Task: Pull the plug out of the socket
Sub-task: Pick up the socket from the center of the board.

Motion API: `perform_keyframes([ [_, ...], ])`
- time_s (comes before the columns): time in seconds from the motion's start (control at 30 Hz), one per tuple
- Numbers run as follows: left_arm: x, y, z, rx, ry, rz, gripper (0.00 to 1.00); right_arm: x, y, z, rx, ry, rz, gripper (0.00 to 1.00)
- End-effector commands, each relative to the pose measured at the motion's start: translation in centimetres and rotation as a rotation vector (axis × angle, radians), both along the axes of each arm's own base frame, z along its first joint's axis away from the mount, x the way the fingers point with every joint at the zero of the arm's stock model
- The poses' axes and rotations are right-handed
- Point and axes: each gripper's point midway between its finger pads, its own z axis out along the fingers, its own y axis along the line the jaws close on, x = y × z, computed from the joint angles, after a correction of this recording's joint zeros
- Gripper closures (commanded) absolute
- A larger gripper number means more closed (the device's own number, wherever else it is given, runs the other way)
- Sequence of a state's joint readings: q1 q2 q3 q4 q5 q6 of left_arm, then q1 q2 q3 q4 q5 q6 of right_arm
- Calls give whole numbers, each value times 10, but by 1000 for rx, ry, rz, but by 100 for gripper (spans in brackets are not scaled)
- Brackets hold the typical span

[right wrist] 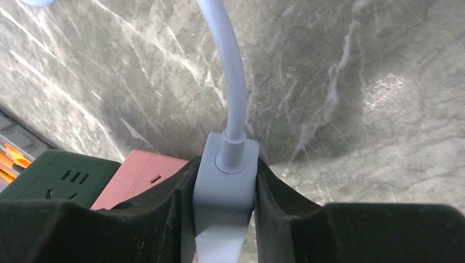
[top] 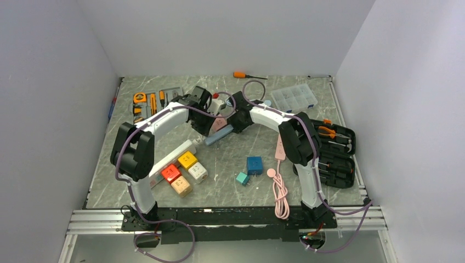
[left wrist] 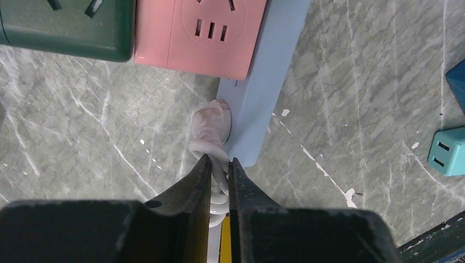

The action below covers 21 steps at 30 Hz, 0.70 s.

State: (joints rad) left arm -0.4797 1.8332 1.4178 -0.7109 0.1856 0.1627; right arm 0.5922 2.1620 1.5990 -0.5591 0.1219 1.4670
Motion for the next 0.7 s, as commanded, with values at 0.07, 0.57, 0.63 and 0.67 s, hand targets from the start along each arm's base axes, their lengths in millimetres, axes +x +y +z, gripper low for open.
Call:
perform_keyframes([
  [0.07,16,-1,78,-203,-18,51,56,4,12,6,84,-158,61,100],
  [0.57,-15,36,190,-364,-213,-118,1,27,18,113,326,-619,101,100],
  [0.63,-21,42,207,-342,-302,-154,1,31,19,143,338,-709,136,100],
  [0.67,-22,46,213,-325,-340,-158,1,31,21,155,341,-743,151,100],
])
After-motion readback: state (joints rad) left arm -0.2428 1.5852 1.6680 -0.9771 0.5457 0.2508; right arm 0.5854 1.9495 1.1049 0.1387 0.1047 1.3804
